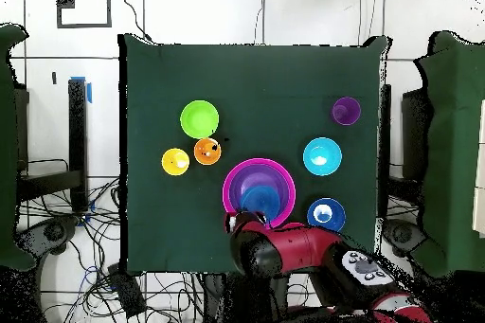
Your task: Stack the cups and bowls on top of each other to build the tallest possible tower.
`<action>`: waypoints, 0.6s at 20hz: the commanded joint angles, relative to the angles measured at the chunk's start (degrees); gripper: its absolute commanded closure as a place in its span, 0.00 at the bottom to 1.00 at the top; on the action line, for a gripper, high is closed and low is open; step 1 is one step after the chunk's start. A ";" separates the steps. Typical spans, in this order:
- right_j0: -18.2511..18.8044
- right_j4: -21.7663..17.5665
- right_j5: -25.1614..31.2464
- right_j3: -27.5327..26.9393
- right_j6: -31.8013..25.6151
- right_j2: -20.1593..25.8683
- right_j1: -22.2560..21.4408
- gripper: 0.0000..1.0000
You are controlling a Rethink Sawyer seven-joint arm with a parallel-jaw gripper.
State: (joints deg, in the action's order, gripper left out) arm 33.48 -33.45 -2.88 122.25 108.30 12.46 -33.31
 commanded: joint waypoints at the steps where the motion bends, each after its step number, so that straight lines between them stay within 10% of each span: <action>1: -0.99 -2.54 -0.68 -5.56 3.37 0.24 3.45 1.00; 12: -0.37 -2.16 0.36 -5.46 3.02 1.17 2.89 1.00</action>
State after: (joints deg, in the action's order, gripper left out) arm 33.49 -33.45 -3.05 121.81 108.30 11.86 -31.98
